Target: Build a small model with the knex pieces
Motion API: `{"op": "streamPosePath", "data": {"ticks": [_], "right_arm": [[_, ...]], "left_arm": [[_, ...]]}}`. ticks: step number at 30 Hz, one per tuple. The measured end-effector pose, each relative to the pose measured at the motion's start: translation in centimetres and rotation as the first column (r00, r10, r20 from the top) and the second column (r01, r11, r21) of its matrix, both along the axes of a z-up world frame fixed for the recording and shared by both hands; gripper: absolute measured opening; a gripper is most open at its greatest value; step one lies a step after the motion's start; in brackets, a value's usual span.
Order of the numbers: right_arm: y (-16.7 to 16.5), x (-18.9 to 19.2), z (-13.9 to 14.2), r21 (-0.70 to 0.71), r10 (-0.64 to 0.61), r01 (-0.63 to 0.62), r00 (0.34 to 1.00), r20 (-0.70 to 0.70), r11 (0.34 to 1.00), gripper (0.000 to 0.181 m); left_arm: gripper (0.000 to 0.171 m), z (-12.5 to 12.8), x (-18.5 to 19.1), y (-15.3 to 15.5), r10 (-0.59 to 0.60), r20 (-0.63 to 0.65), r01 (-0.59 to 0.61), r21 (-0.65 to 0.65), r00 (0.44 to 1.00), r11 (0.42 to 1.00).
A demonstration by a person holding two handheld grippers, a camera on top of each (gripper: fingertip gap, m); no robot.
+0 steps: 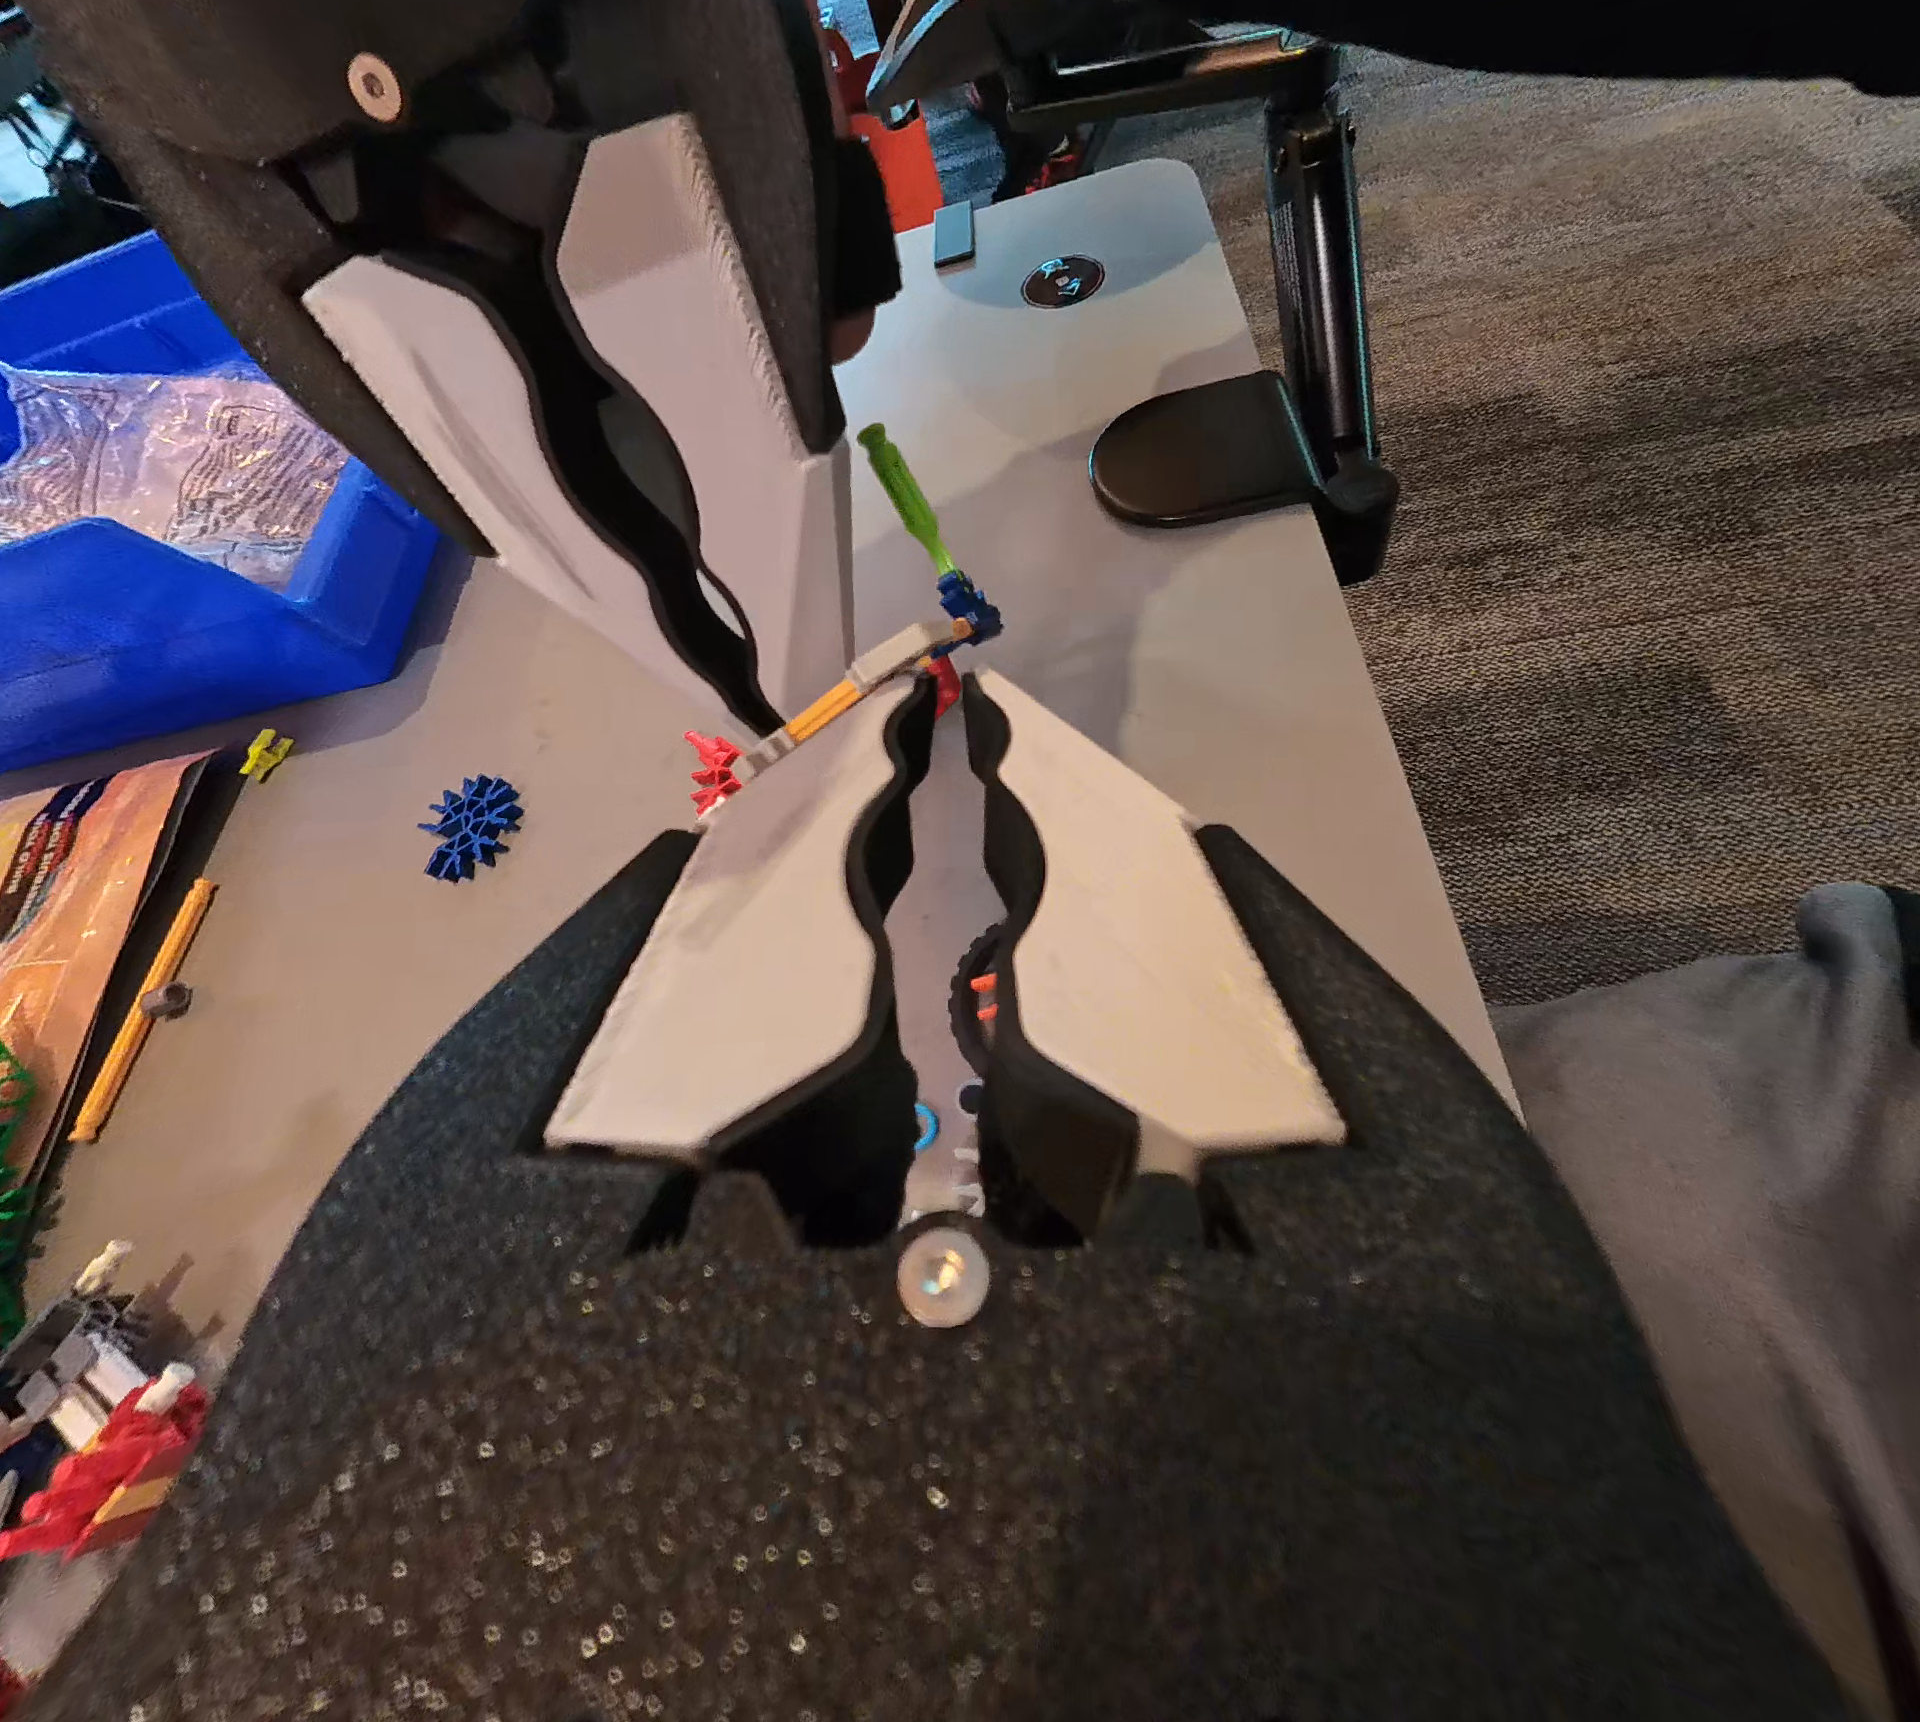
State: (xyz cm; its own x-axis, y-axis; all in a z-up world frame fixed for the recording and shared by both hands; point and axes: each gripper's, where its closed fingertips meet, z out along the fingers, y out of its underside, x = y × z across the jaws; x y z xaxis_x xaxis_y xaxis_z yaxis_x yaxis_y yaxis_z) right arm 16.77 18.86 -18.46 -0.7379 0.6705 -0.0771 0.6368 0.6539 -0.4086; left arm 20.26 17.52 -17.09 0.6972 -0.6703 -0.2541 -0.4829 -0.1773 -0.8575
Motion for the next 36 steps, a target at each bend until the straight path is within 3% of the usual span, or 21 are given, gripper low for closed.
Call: {"op": "streamPosePath", "data": {"ticks": [7, 11, 15, 18, 20, 23, 30, 36], "right_arm": [[-0.1, 0.0, 0.1, -0.077, -0.012, 0.007, 0.998, -0.064, 0.997, 0.002], [-0.8, 0.1, 0.7, -0.217, -0.022, -0.003, 0.993, -0.112, 0.976, 0.002], [-1.4, 0.1, 1.2, -0.307, -0.025, -0.016, 0.991, -0.131, 0.952, 0.002], [-1.8, 0.4, 1.2, -0.333, -0.009, -0.033, 0.992, -0.123, 0.942, 0.002], [-2.1, 0.4, 1.3, -0.357, -0.006, -0.039, 0.992, -0.123, 0.933, 0.002], [-2.1, 0.4, 1.1, -0.374, -0.010, -0.034, 0.993, -0.114, 0.927, 0.002], [-1.6, 0.1, 1.2, -0.470, -0.083, 0.017, 0.989, -0.121, 0.883, 0.004], [0.8, -0.4, 1.5, -0.468, -0.250, 0.149, 0.954, -0.163, 0.871, 0.024]], "left_arm": [[0.012, 1.0, -1.2, -0.6, 0.037, -0.035, -0.035, 0.056, 0.999, 0.998], [0.015, 2.6, -3.2, -0.2, 0.101, -0.106, -0.078, 0.200, 0.989, 0.977], [0.026, 2.9, -2.3, -0.3, 0.039, -0.248, 0.037, 0.295, 0.968, 0.955], [0.032, 2.9, -1.7, 0.0, 0.044, -0.419, 0.128, 0.374, 0.907, 0.919], [0.029, 2.8, -1.1, 0.0, 0.034, -0.504, 0.201, 0.405, 0.863, 0.892], [0.017, 2.4, -1.1, 0.6, 0.073, -0.575, 0.221, 0.424, 0.815, 0.878], [0.006, 2.5, -0.9, 0.9, 0.097, -0.587, 0.219, 0.444, 0.804, 0.869], [0.000, 2.7, -1.3, 1.7, 0.128, -0.592, 0.177, 0.429, 0.796, 0.886]]}}
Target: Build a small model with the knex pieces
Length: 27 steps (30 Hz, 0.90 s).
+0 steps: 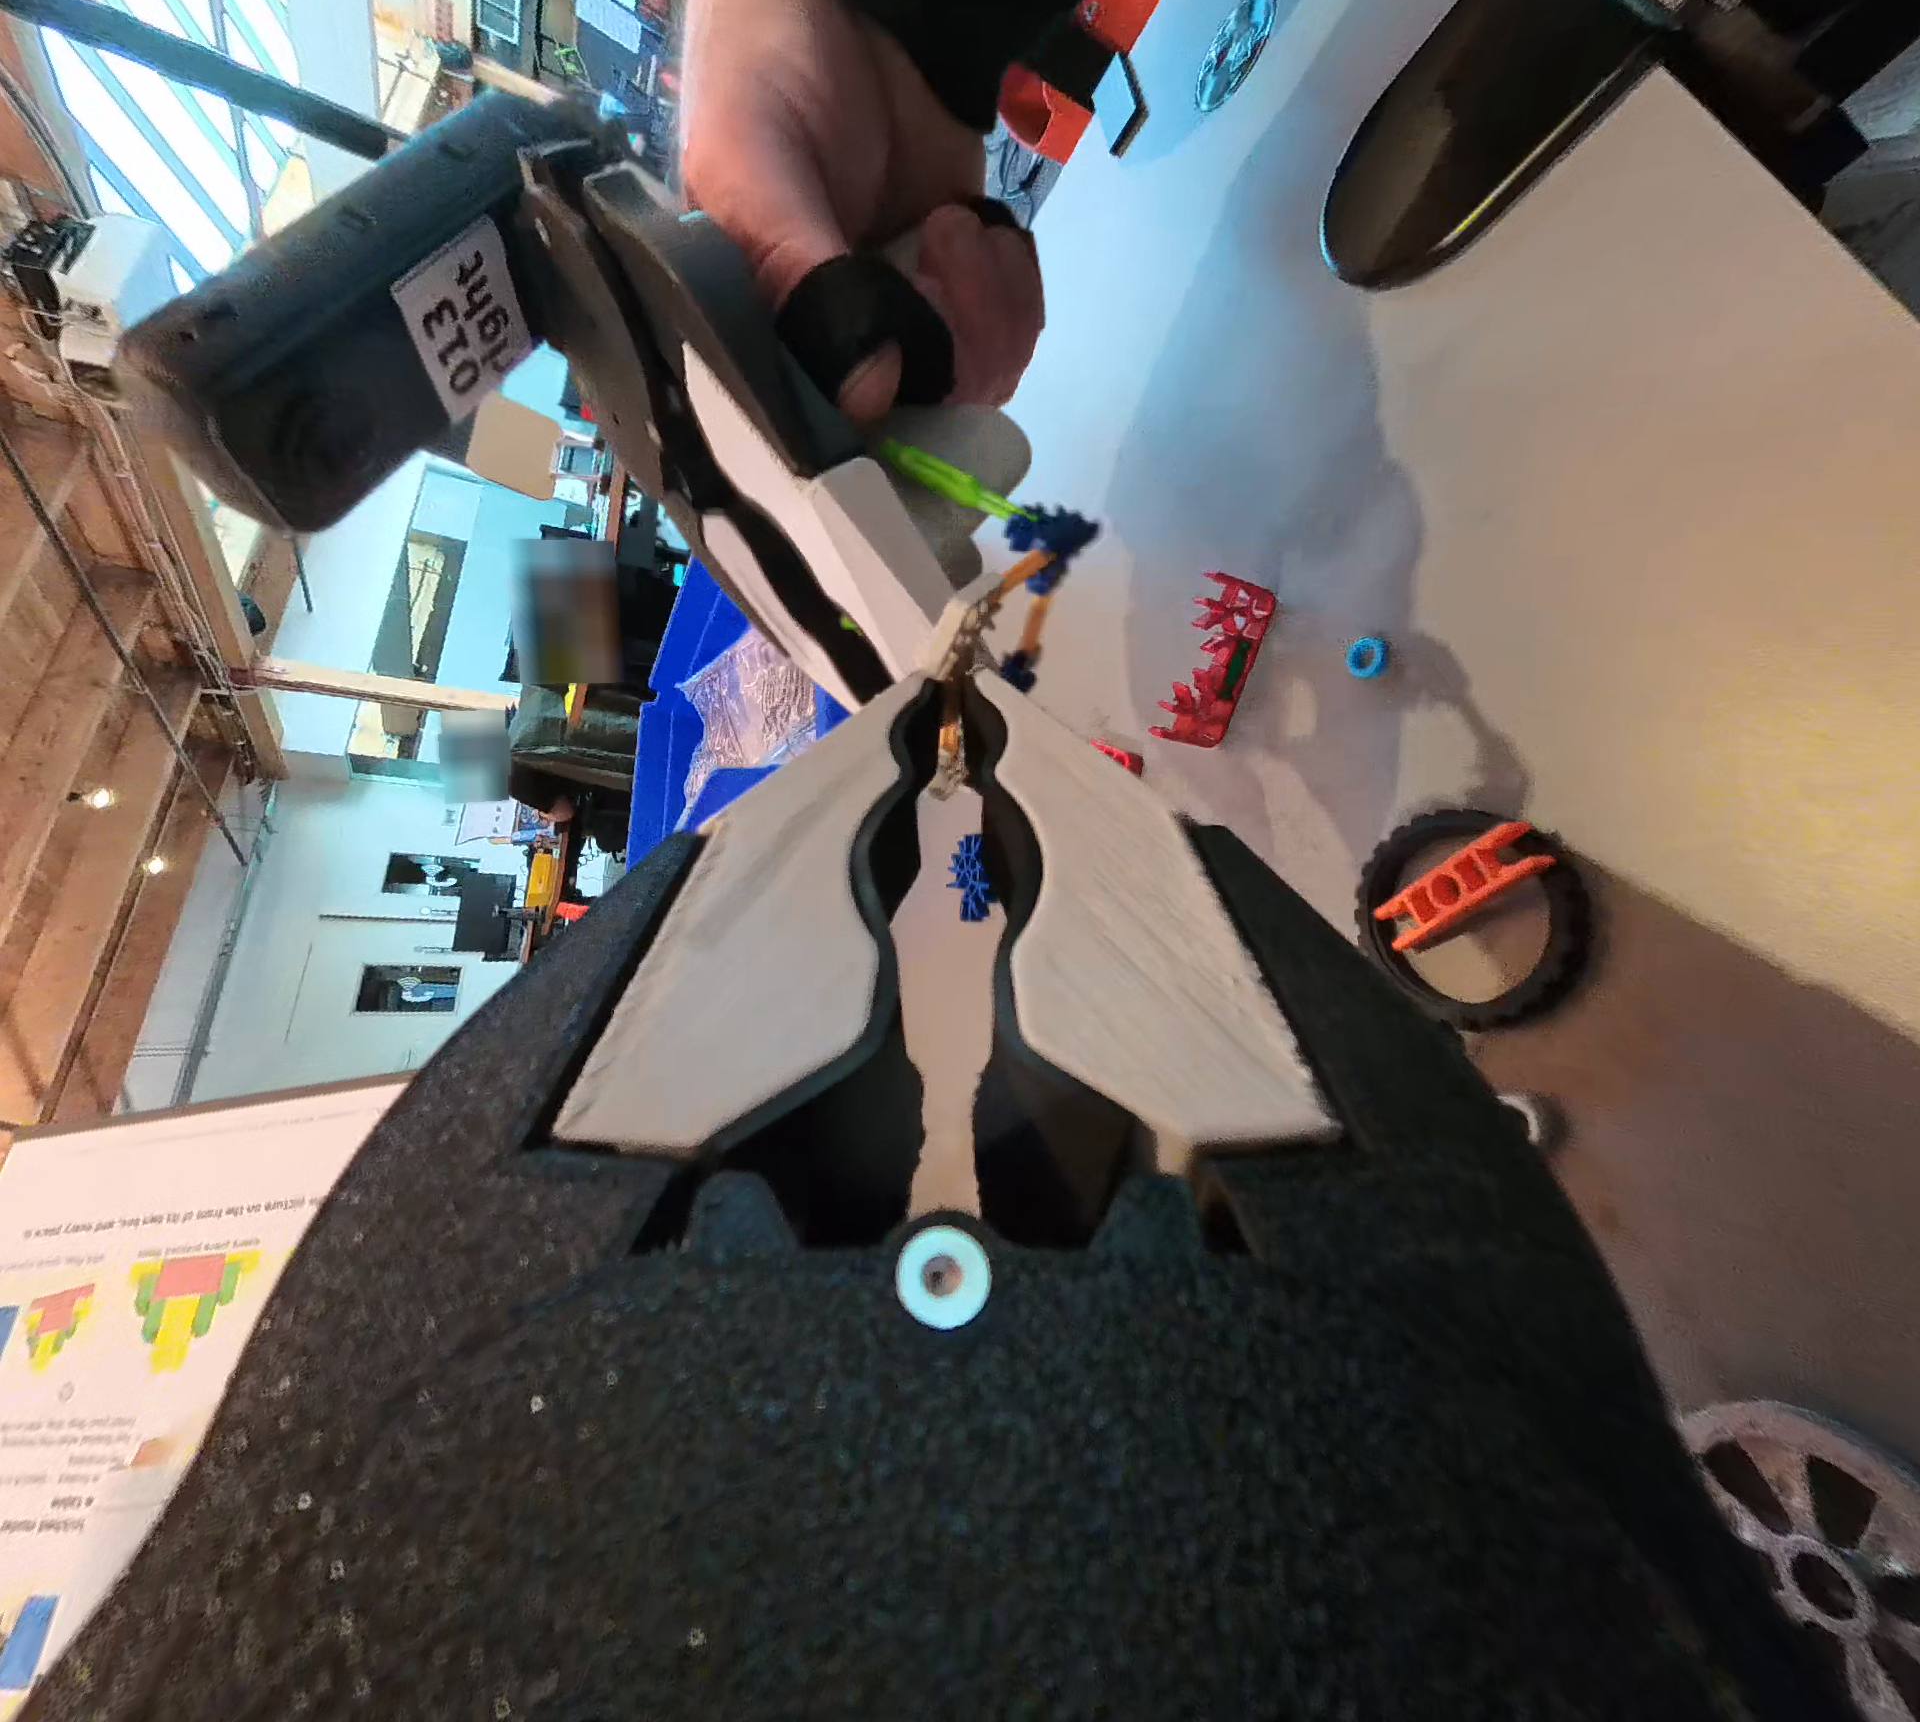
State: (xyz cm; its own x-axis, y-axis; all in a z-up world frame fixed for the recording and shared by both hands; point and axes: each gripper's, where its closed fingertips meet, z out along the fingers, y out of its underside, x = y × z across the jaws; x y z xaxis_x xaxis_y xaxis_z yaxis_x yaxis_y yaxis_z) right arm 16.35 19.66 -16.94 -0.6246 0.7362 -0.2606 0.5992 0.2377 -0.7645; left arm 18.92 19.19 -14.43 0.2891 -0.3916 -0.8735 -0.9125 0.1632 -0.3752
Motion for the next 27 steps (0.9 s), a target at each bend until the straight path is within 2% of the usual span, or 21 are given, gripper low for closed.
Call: {"op": "streamPosePath", "data": {"ticks": [2, 7, 11, 15, 18, 21, 25, 27], "right_arm": [[-0.1, 0.3, 0.1, -0.004, -0.015, 0.015, 1.000, -0.022, 1.000, 0.016], [0.2, 0.8, -0.8, -0.049, -0.043, 0.042, 0.999, -0.006, 0.998, 0.019], [0.8, 0.6, -0.4, -0.098, -0.084, 0.082, 0.996, -0.026, 0.992, 0.032], [2.8, 0.1, 0.2, -0.153, -0.207, 0.199, 0.977, -0.041, 0.968, 0.038], [5.0, 0.0, 0.5, -0.131, -0.357, 0.348, 0.933, -0.053, 0.928, 0.037], [6.0, 0.8, 1.4, -0.096, -0.460, 0.451, 0.880, -0.114, 0.887, 0.036], [5.4, 2.7, 0.3, 0.010, -0.527, 0.534, 0.837, -0.146, 0.846, 0.032], [4.6, 3.5, 0.2, 0.012, -0.534, 0.544, 0.828, -0.171, 0.839, 0.029]], "left_arm": [[0.000, -0.1, 0.2, 0.2, 0.002, -0.010, -0.002, -0.012, 1.000, 1.000], [0.000, -0.8, 0.4, 0.2, -0.028, -0.044, 0.025, -0.069, 0.999, 0.997], [0.000, -0.4, 0.5, 0.1, -0.039, -0.044, 0.034, -0.117, 0.998, 0.993], [0.000, -0.5, 0.0, 0.2, -0.018, -0.093, 0.001, -0.189, 0.996, 0.982], [0.000, -1.2, -0.3, 0.0, 0.018, -0.114, -0.050, -0.279, 0.993, 0.959], [0.000, -1.6, -0.3, 0.1, 0.045, -0.137, -0.085, -0.307, 0.990, 0.948], [0.000, -2.6, 0.2, 0.0, 0.055, -0.141, -0.105, -0.380, 0.989, 0.919], [0.000, -2.8, 0.2, 0.0, 0.062, -0.148, -0.118, -0.408, 0.987, 0.905]]}}
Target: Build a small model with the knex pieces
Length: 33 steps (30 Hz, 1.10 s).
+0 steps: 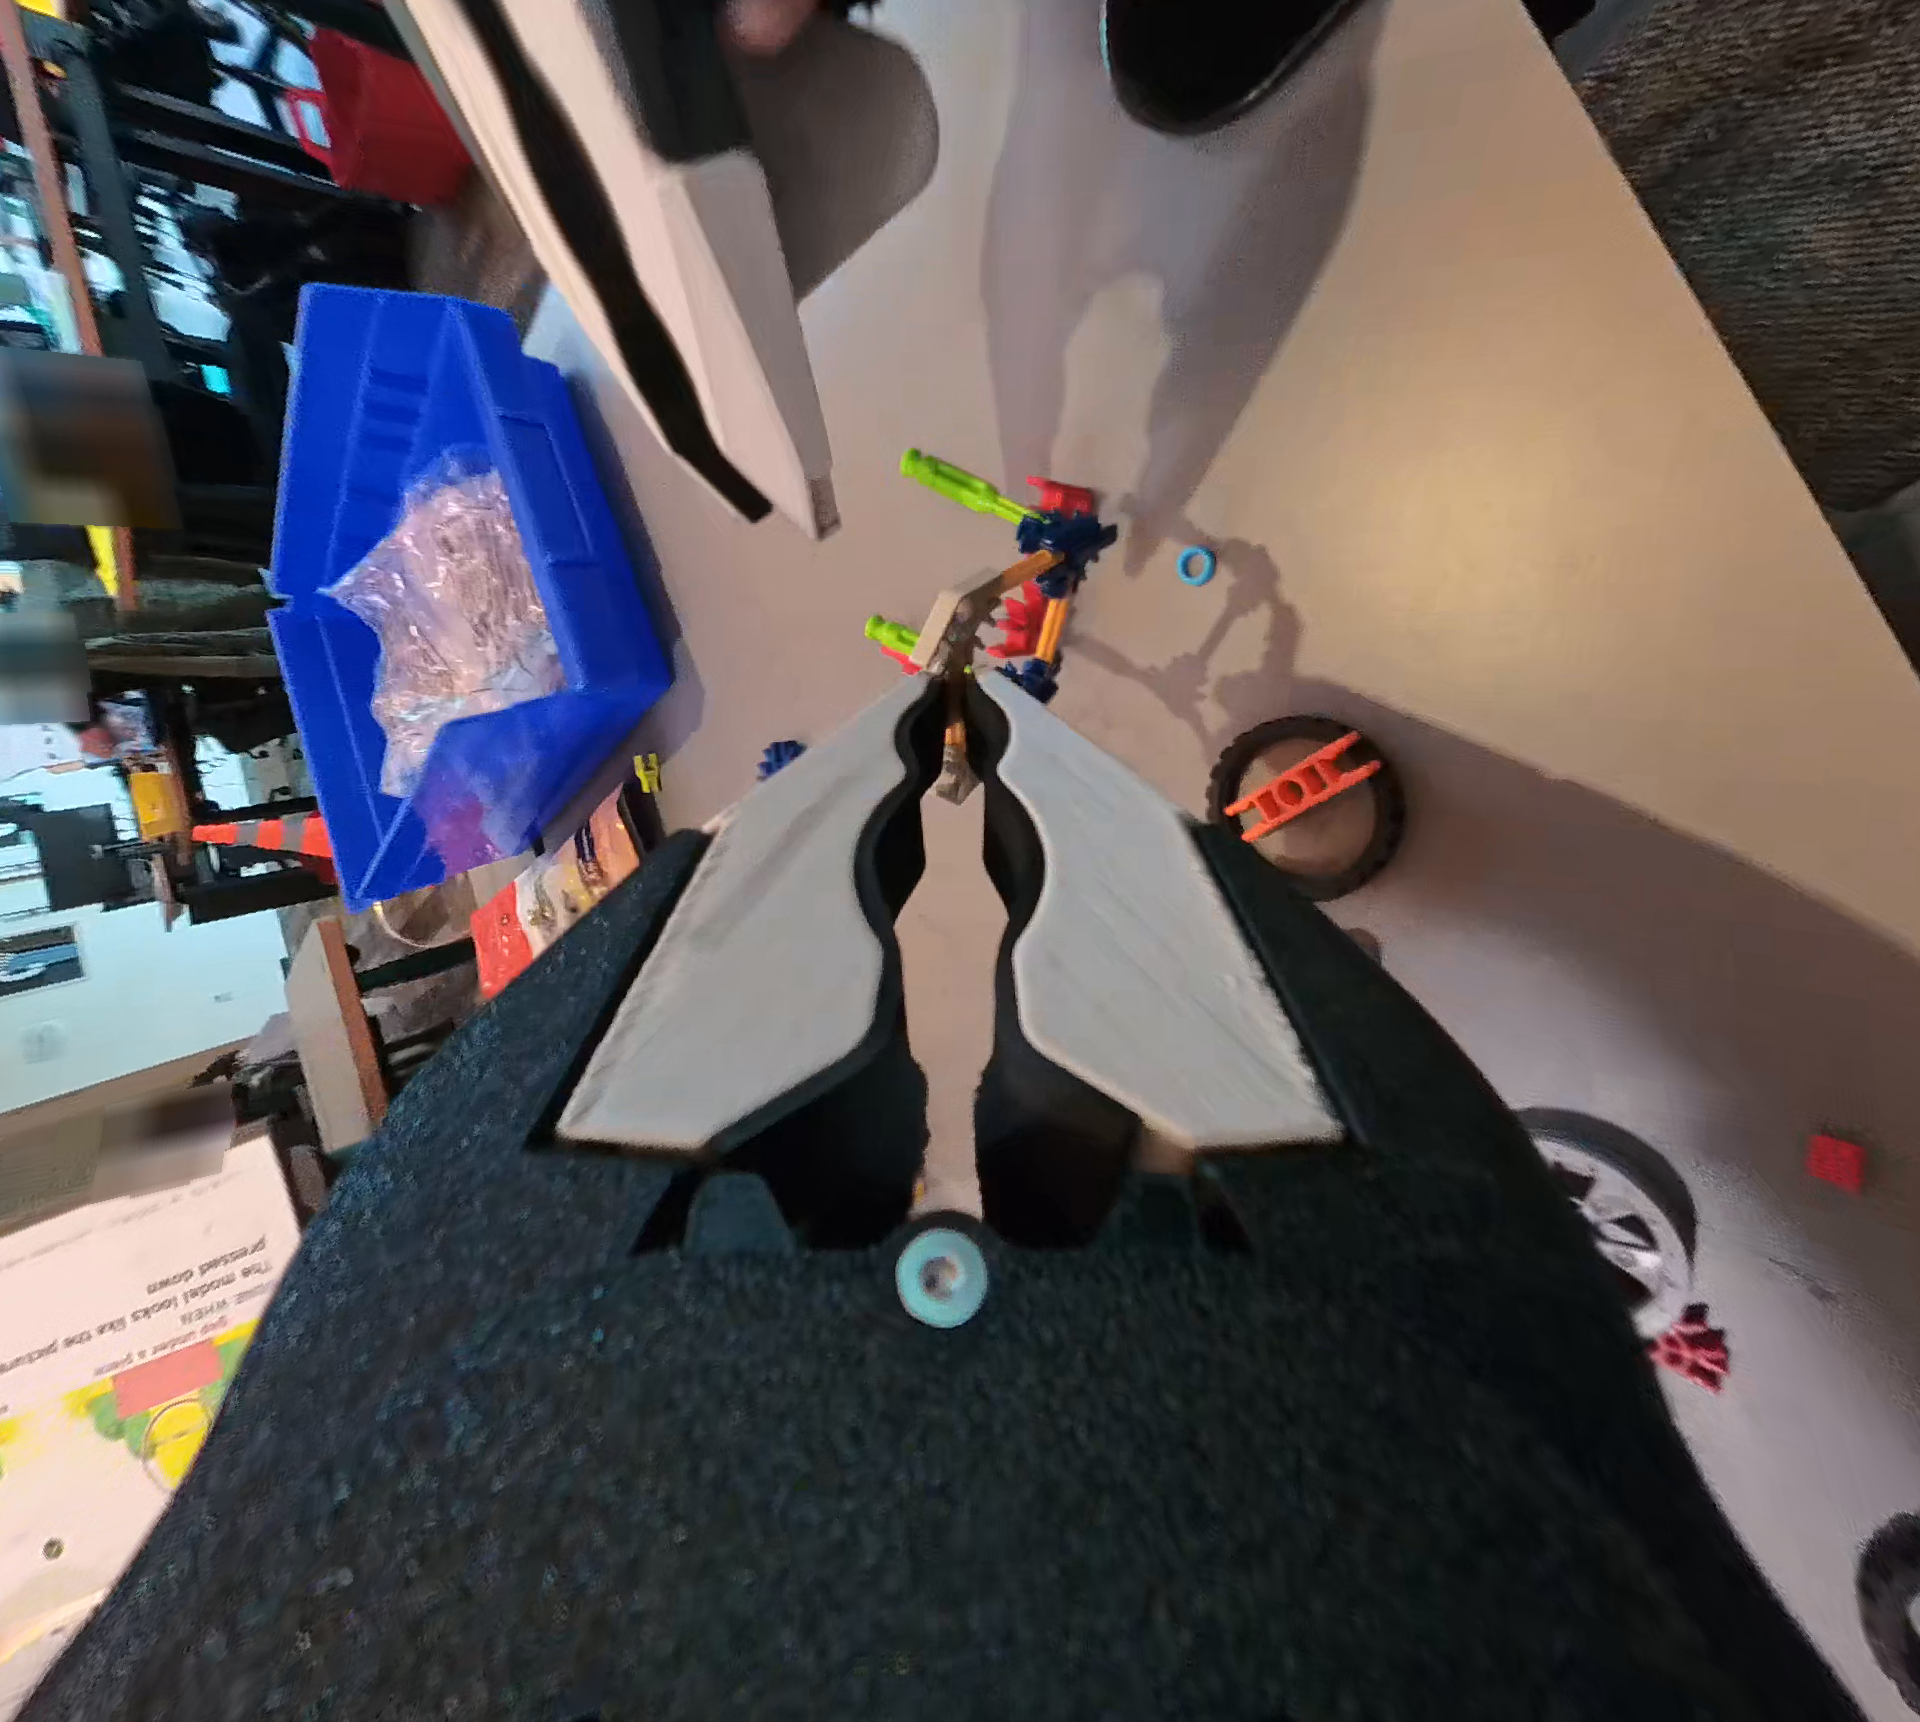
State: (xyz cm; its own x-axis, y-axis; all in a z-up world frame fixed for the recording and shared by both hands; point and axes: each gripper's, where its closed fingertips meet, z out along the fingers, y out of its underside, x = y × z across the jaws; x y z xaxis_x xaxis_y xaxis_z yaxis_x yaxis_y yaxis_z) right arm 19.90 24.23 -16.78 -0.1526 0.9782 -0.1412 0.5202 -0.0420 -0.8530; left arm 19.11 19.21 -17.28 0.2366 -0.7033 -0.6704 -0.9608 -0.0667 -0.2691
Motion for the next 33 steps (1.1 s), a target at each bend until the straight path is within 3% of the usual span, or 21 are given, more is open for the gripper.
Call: {"op": "streamPosePath", "data": {"ticks": [4, 10, 21, 33], "right_arm": [[0.5, 1.8, -0.3, 0.097, -0.084, 0.086, 0.996, -0.023, 0.992, 0.026], [0.9, 2.1, -2.6, 0.077, -0.150, 0.149, 0.989, 0.009, 0.986, 0.026], [0.9, 0.9, -5.9, 0.093, -0.135, 0.123, 0.982, 0.133, 0.988, 0.025], [0.8, 0.6, -6.3, 0.075, -0.116, 0.106, 0.984, 0.139, 0.991, 0.024]], "left_arm": [[0.000, -0.6, 0.2, 0.2, 0.019, 0.011, -0.018, -0.068, 1.000, 0.998], [0.000, -1.4, 0.1, 0.6, 0.030, -0.023, -0.033, -0.133, 0.999, 0.990], [0.000, -2.6, 0.2, 0.5, 0.029, -0.062, -0.040, -0.180, 0.998, 0.983], [0.000, -3.1, -0.1, 0.5, 0.043, -0.081, -0.058, -0.194, 0.996, 0.979]]}}
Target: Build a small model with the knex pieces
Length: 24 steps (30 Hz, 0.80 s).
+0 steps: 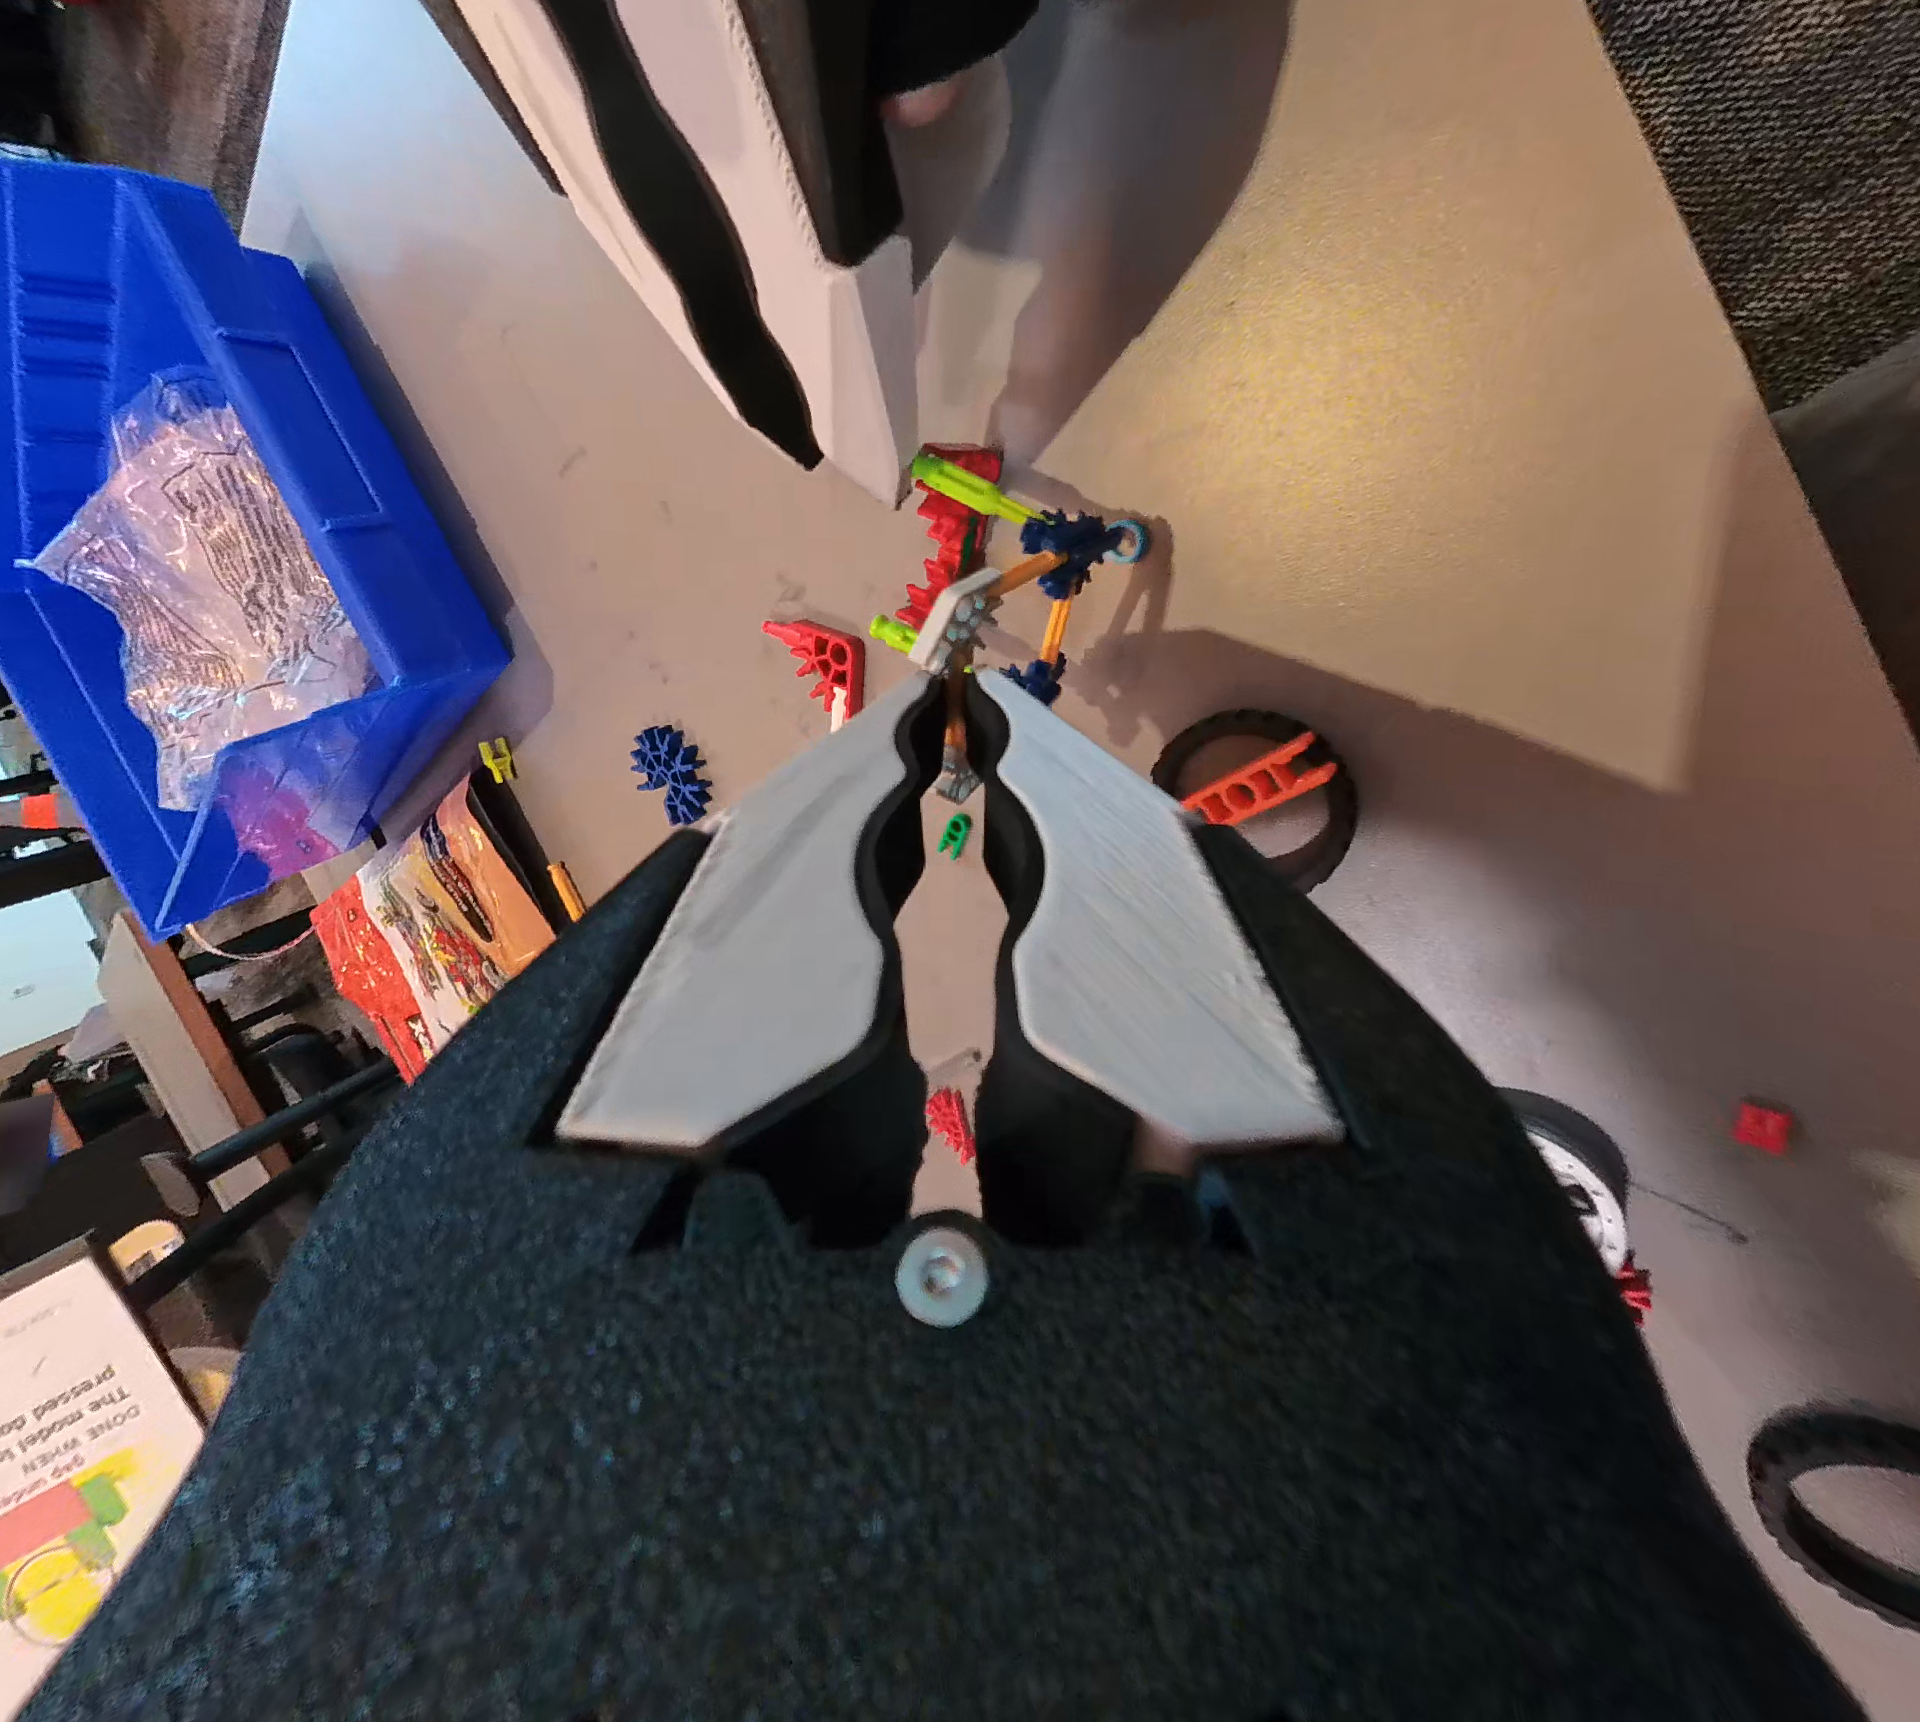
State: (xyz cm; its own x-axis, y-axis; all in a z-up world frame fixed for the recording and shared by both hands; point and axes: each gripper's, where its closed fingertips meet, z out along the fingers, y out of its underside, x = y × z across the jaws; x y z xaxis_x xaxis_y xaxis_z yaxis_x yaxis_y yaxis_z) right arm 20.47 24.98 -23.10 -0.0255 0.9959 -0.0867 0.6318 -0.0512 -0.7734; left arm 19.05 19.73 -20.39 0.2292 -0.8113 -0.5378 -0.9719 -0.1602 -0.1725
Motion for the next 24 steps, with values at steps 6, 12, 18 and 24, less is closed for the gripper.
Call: {"op": "streamPosePath", "data": {"ticks": [6, 12, 18, 24], "right_arm": [[-0.04, -0.04, -0.23, 0.010, 0.011, -0.011, 1.000, 0.016, 1.000, 0.023], [-0.18, -0.02, -0.40, 0.021, 0.011, -0.012, 1.000, 0.022, 1.000, 0.023], [-0.26, 0.15, -0.01, 0.013, 0.006, -0.006, 1.000, 0.006, 1.000, 0.023], [-0.18, 0.21, -0.08, 0.012, 0.003, -0.003, 1.000, 0.003, 1.000, 0.023]], "left_arm": [[0.000, -0.16, 0.11, -0.03, -0.001, -0.001, 0.001, -0.005, 1.000, 1.000], [0.000, -0.33, 0.01, -0.05, -0.005, -0.014, 0.005, -0.005, 1.000, 1.000], [0.000, -0.35, -0.12, -0.13, -0.023, -0.027, 0.022, -0.009, 0.999, 1.000], [0.000, -0.20, -0.41, -0.11, -0.034, -0.049, 0.034, -0.001, 0.998, 0.999]]}}
